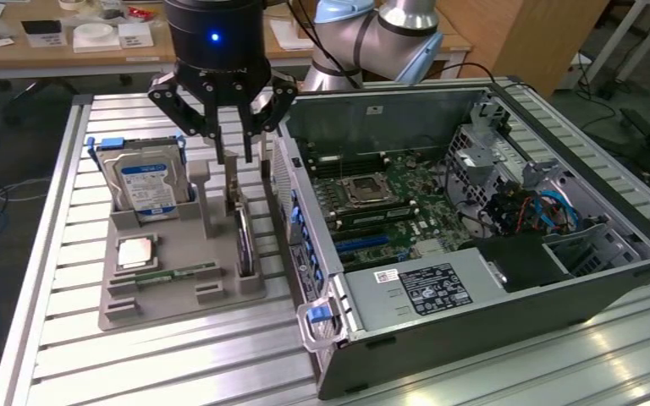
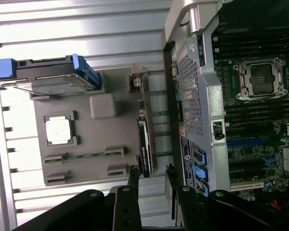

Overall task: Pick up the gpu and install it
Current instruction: 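Pick up the gpu and move the gpu toward the slot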

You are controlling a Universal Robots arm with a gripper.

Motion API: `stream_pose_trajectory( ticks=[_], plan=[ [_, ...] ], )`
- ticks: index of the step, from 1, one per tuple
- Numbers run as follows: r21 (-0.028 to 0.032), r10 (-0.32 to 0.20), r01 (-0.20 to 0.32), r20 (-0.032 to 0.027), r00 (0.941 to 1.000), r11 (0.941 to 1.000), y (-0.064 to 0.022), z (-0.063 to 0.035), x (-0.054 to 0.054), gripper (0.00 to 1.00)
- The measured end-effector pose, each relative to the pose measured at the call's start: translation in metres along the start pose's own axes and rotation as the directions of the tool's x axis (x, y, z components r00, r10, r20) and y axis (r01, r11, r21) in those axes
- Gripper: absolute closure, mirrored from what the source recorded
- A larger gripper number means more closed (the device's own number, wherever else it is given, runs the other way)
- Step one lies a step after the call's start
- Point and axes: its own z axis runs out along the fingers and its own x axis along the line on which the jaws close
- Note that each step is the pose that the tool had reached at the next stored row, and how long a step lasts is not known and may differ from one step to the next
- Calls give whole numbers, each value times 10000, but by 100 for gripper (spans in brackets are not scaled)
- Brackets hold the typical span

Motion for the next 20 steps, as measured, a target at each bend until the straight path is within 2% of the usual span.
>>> stream_pose_trajectory(
  ticks=[13,20],
  plan=[
    [-1,-116,116,-20,9999,9999,2,0,-13,64],
    [-28,-750,750,-50,9972,9972,4,11,-8,64]
  ],
)
